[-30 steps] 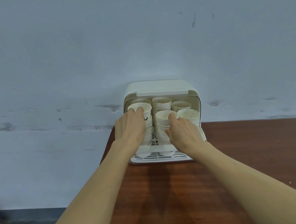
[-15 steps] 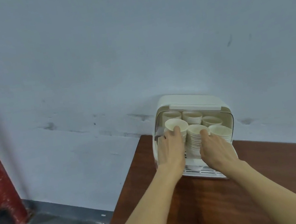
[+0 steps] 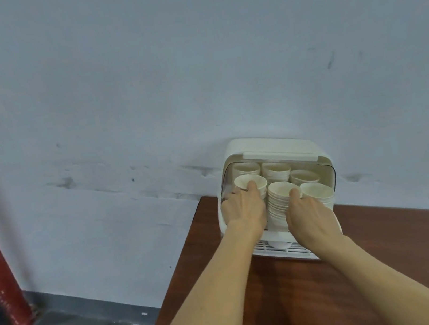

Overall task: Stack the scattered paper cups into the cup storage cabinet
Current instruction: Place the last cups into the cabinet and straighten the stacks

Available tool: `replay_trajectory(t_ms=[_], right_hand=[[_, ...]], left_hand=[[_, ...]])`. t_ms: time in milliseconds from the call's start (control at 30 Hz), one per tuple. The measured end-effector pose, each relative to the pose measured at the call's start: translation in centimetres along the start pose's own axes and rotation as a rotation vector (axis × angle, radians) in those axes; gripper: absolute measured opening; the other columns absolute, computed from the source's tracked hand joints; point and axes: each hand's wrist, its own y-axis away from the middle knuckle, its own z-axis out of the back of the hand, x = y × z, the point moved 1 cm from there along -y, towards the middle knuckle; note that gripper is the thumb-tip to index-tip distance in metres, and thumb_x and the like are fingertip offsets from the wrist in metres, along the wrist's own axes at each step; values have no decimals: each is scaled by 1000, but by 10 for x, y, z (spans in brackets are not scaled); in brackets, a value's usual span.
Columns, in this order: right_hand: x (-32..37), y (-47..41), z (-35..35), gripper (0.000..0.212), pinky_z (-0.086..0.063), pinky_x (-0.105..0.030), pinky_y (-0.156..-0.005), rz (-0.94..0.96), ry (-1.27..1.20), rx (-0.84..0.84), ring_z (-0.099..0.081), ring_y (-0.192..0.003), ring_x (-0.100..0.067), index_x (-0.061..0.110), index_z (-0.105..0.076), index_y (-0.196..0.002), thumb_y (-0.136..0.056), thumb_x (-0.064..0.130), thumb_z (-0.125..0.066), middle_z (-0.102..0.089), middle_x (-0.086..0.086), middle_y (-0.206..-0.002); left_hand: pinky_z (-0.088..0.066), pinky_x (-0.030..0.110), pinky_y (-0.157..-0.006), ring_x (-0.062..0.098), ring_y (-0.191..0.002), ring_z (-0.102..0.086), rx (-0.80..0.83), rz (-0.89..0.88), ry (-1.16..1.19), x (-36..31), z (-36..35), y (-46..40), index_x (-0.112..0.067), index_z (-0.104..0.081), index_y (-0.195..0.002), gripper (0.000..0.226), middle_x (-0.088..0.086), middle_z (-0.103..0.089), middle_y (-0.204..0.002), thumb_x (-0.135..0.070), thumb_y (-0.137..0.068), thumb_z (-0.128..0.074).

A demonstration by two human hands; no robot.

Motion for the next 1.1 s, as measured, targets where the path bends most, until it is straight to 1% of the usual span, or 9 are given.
replay_trajectory(t_ms=[133, 233, 333, 467, 600, 767, 833, 967, 1100], right_hand=[[0, -1, -3, 26, -35, -35, -60, -13, 10, -20, -60, -96, -32, 8, -39, -119, -94, 8, -42, -65, -12, -104], [1, -3, -3, 25, -35, -35, -60, -25, 10, -27, -59, -97, -31, 10, -39, -119, -95, 11, -46, -65, -10, -104], [3, -4, 0, 24, -33, -34, -60, -26, 22, -30, -59, -97, -31, 11, -42, -118, -94, 11, -48, -65, -9, -104], [3, 0, 7, 28, -33, -35, -61, -5, 19, -18, -59, -97, -32, 10, -43, -118, -91, 8, -50, -65, -10, -104], [-2, 4, 22, 36, -34, -34, -61, 29, -15, -43, -59, -91, -32, 11, -44, -117, -81, 7, -48, -65, -9, -96], [-26, -15, 39, 32, -33, -32, -65, -13, -15, -234, -54, -101, -31, 8, -53, -109, -78, 7, -46, -62, -12, -107], [-40, -30, 47, 36, -38, -35, -75, -20, -27, -225, -47, -106, -33, 4, -52, -116, -81, 7, -44, -56, -16, -114], [-60, -57, 50, 47, -38, -40, -95, 29, -51, -94, -39, -118, -34, 3, -43, -133, -87, 10, -44, -45, -16, -133], [-64, -70, 43, 45, -31, -42, -101, 78, -90, 41, -33, -128, -35, 5, -39, -137, -95, 20, -41, -38, -14, -142]], left_hand=[[-38, 40, -70, 36, -109, -51, 7, -19, 25, 2, -3, 2, -15, -35, -129, 40, 19, -53, -122, -18, -92, -47], [-41, 42, -75, 36, -112, -51, 4, -22, 54, 5, -5, 3, -18, -31, -132, 36, 19, -50, -125, -28, -98, -39], [-43, 42, -76, 36, -114, -50, -12, -39, 60, 6, -6, 3, -19, -26, -138, 43, 18, -47, -128, -31, -98, -38], [-41, 39, -67, 35, -107, -55, -126, -66, 67, 5, -7, 5, -19, -23, -141, 49, 17, -53, -121, -32, -97, -40], [-37, 35, -63, 31, -102, -54, -250, -66, 67, 3, 0, 10, -19, -34, -135, 42, 14, -54, -115, -39, -98, -32], [-42, 37, -78, 28, -109, -47, -442, -87, 42, 4, 13, 1, -10, -50, -121, 35, 13, -50, -122, -29, -93, -41], [-41, 38, -86, 28, -114, -45, -497, -151, 44, 4, 20, -12, -8, -52, -121, 36, 12, -50, -126, -25, -90, -45], [-31, 47, -104, 28, -134, -28, -381, -186, 61, 6, 31, -41, -12, -39, -138, 49, 8, -32, -147, -32, -93, -40], [-29, 48, -105, 25, -137, -24, -190, -178, 62, 12, 32, -59, -15, -36, -141, 51, 4, -29, -151, -39, -96, -33]])
